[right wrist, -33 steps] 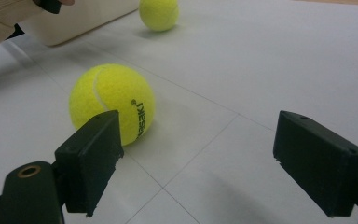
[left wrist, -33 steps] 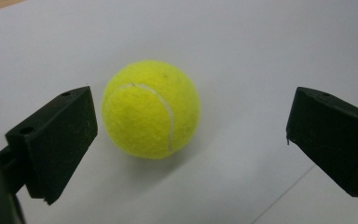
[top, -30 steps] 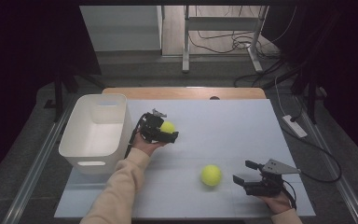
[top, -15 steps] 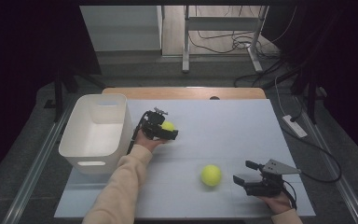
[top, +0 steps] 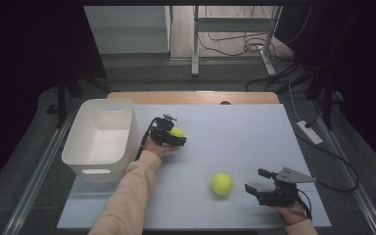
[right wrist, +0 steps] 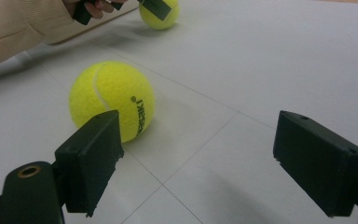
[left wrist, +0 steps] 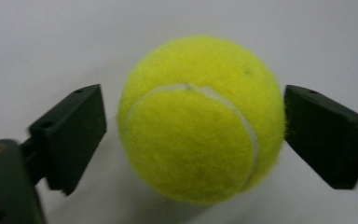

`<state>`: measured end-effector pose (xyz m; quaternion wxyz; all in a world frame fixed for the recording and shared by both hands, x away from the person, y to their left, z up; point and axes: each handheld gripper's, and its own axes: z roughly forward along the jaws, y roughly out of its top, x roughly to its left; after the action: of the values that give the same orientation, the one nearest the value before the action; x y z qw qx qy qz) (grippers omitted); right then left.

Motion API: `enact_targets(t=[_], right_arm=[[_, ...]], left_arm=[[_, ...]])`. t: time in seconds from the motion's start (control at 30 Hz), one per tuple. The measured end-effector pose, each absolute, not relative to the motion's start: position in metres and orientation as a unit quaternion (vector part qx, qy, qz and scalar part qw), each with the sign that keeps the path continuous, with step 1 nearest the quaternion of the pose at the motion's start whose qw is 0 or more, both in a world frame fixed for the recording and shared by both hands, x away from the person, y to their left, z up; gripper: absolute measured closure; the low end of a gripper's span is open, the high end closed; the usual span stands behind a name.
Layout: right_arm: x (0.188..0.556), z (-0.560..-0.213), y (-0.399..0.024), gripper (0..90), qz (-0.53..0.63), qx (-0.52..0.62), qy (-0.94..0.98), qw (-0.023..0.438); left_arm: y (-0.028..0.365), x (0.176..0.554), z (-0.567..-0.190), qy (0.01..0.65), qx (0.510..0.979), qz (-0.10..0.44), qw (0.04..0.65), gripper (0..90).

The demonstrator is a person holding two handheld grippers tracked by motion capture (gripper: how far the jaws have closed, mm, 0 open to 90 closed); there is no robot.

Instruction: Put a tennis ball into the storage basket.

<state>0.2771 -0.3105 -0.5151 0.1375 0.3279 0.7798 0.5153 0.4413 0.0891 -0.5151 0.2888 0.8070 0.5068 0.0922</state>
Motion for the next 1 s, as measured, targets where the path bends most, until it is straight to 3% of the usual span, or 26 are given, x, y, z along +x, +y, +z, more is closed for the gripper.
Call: enact_targets(t=[0.1, 1.0], right_arm=[[0.277, -0.515, -0.311, 15.1, 0.515, 0.329, 0.78, 0.138], [0.276, -0.514, -0.312, 15.2, 0.515, 0.33, 0.778, 0.143]], left_arm=[[0.091, 0.442, -0.517, 0.508, 0.805, 0.077, 0.296, 26.4], [0.096, 0.413, -0.493, 0.468, 0.808, 0.078, 0.351, 27.7]])
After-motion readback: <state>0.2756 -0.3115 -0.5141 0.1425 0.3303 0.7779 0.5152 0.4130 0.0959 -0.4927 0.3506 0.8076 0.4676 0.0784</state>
